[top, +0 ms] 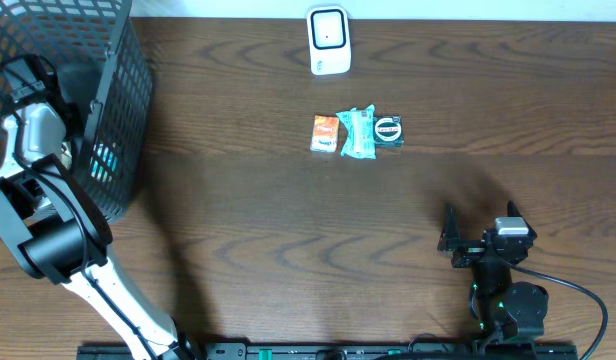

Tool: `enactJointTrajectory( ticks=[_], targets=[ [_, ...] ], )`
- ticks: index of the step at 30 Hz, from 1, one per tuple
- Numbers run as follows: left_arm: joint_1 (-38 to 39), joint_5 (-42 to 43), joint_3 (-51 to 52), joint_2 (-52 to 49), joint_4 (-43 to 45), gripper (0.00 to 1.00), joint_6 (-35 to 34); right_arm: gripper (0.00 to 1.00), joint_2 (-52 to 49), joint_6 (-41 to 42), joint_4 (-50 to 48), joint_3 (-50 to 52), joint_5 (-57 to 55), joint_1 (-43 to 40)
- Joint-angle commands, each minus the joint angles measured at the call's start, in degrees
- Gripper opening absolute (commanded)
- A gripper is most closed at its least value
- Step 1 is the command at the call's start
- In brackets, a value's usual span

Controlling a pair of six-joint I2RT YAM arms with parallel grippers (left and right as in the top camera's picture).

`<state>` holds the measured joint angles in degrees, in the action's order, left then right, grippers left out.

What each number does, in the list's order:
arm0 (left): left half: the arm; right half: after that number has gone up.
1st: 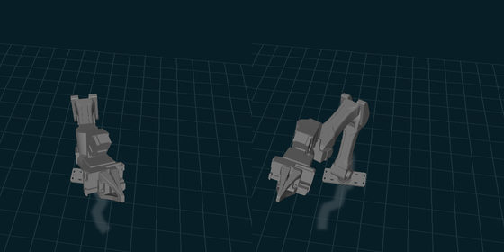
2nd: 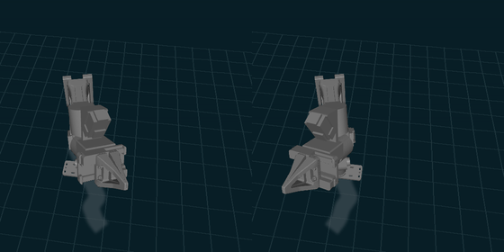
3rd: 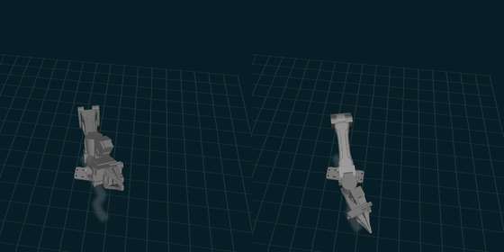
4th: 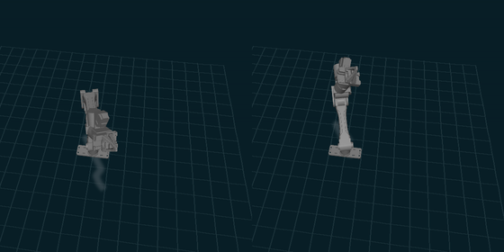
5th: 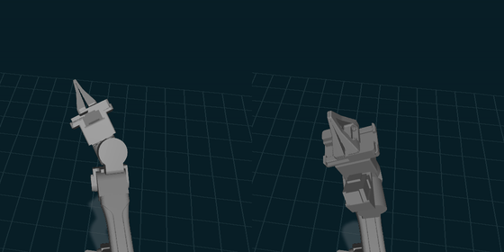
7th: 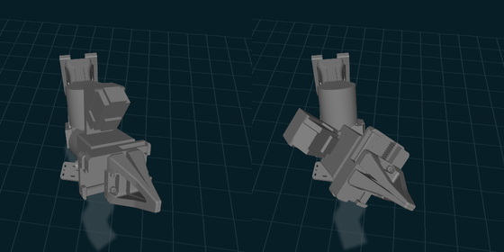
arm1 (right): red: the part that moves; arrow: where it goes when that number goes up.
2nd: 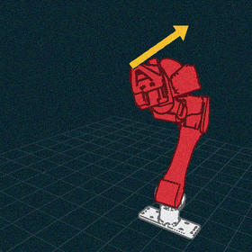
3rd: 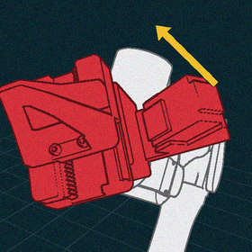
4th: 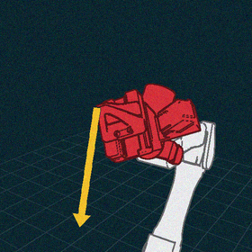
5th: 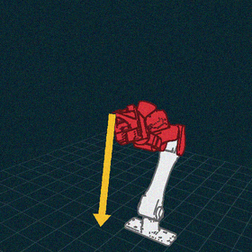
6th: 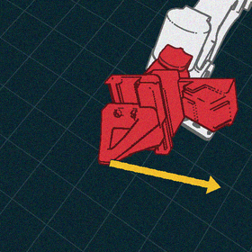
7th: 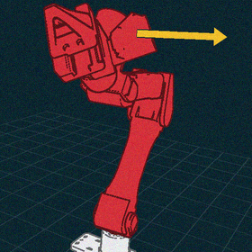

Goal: Scan the item barcode
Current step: 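Reach into the basket and grasp the yellow snack bag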

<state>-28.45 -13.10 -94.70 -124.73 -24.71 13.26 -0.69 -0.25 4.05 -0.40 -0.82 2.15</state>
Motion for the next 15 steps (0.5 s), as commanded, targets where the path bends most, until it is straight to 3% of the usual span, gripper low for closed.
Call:
enactJointTrajectory(
  ticks=[1,9,15],
  targets=[
    [-1.3,1.1,0.6,3.1,-1.2,0.07,-6.8,0.99,0.3,0.6,0.2,0.1,0.1,-0.5],
    [-1.0,12.1,0.6,20.3,-0.2,0.07,-15.3,0.99,0.3,0.6,0.2,0.1,0.1,-0.5],
    [-1.0,21.4,0.6,31.9,0.0,0.07,-16.7,0.99,0.3,0.6,0.2,0.1,0.1,-0.5]
  ],
)
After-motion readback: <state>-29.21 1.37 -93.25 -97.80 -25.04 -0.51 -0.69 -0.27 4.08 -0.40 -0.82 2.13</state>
